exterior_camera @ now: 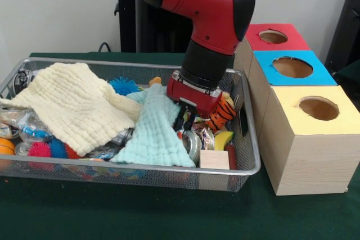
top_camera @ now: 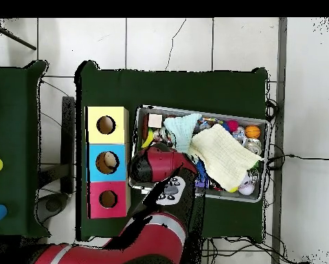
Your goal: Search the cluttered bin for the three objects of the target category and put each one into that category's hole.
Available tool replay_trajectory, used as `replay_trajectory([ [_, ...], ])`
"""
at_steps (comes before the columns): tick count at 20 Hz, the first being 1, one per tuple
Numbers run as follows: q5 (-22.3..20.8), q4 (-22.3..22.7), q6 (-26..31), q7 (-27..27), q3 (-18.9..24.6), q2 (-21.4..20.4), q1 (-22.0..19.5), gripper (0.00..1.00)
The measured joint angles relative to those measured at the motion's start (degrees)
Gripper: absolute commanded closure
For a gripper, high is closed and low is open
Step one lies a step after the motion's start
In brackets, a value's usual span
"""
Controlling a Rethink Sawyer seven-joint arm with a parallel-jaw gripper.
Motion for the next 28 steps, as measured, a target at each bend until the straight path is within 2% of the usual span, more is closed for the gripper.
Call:
replay_trajectory([
  [8,0.0,0.0,5.1,0.0,0.0,-1.7,0.1,1.0],
  [11,0.0,0.0,10.6,0.0,0.0,-4.1,0.6,1.0],
  [15,0.0,-0.1,20.9,0.0,-0.1,-8.7,1.8,1.0],
  [17,0.0,-0.1,23.2,0.0,-0.1,-9.8,1.9,1.0],
  [19,0.0,-0.1,27.7,0.0,0.1,-12.7,1.7,1.0],
  [28,0.0,-0.2,29.2,0.0,2.1,-18.8,0.7,1.0],
])
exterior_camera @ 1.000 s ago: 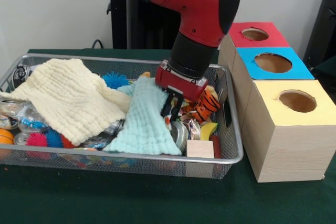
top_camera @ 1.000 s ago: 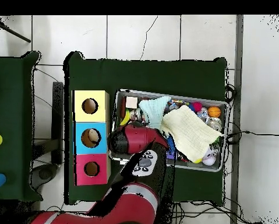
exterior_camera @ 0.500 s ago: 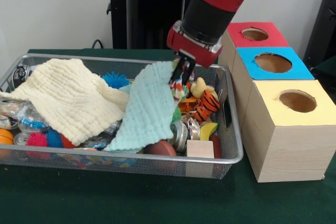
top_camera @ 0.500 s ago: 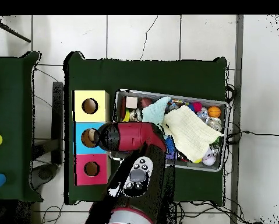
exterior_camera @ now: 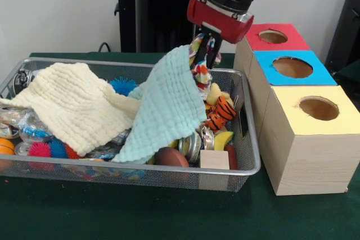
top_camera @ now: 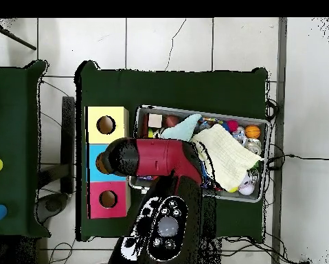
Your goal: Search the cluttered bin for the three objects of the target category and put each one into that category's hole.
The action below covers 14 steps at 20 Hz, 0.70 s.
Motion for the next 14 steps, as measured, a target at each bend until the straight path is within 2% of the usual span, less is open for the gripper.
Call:
replay_trajectory([
  [5,0.9,0.0,0.0,0.0,2.6,-1.8,-0.6,1.0],
  [7,3.2,0.1,0.0,0.0,6.0,-2.9,-2.1,1.0],
  [10,5.6,0.7,0.0,0.0,8.8,-3.7,-3.7,1.0],
  [12,8.2,1.5,0.1,0.0,12.1,-4.4,-5.8,1.0],
  [13,10.4,2.5,0.3,0.0,15.8,-5.1,-8.5,1.0],
  [14,10.7,2.7,0.3,0.0,16.5,-5.2,-9.1,1.0],
])
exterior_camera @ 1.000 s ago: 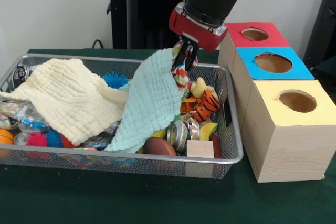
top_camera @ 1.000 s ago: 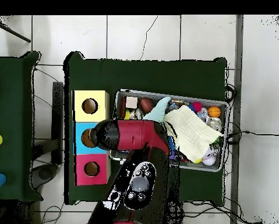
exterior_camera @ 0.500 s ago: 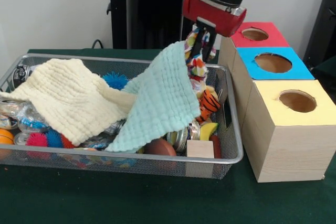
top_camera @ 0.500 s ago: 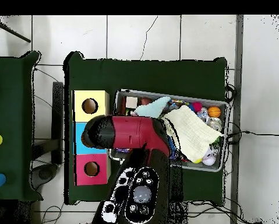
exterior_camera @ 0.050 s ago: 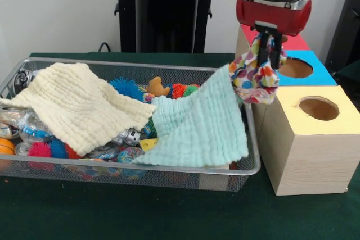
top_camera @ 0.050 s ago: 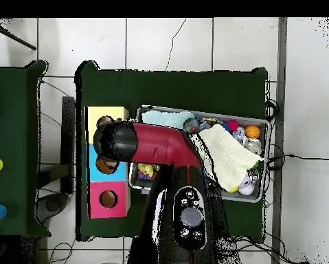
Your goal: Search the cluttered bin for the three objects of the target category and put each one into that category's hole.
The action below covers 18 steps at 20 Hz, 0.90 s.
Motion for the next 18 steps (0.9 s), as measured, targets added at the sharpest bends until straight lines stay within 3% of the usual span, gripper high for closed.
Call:
replay_trajectory([
  [10,0.0,5.2,0.0,0.0,10.1,-3.4,-8.3,1.0],
  [18,0.5,7.6,0.0,0.0,15.6,-5.9,-9.4,1.0],
])
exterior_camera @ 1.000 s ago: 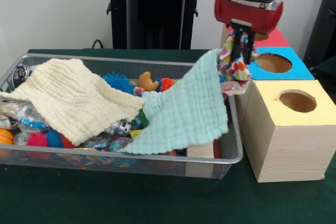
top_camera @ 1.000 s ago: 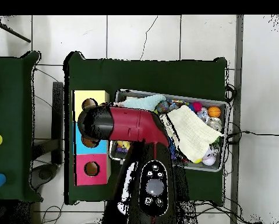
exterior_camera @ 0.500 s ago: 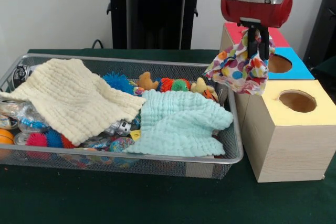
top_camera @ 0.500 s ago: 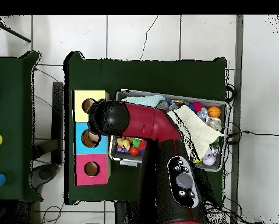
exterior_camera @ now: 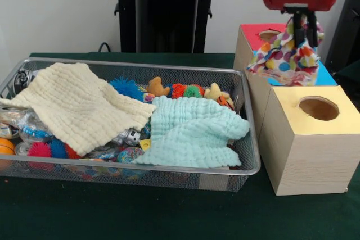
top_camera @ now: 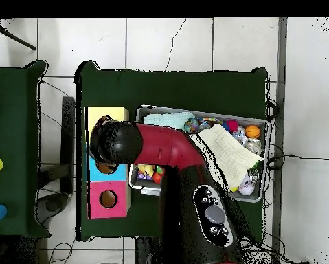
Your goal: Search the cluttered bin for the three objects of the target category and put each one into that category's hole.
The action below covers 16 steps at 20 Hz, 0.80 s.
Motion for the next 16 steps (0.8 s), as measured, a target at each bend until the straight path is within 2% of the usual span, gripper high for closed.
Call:
replay_trajectory([
  [9,-0.3,-0.3,0.0,0.0,1.3,0.2,3.7,1.0],
  [16,-5.2,-3.3,-2.1,0.0,-3.5,4.0,11.2,1.0],
])
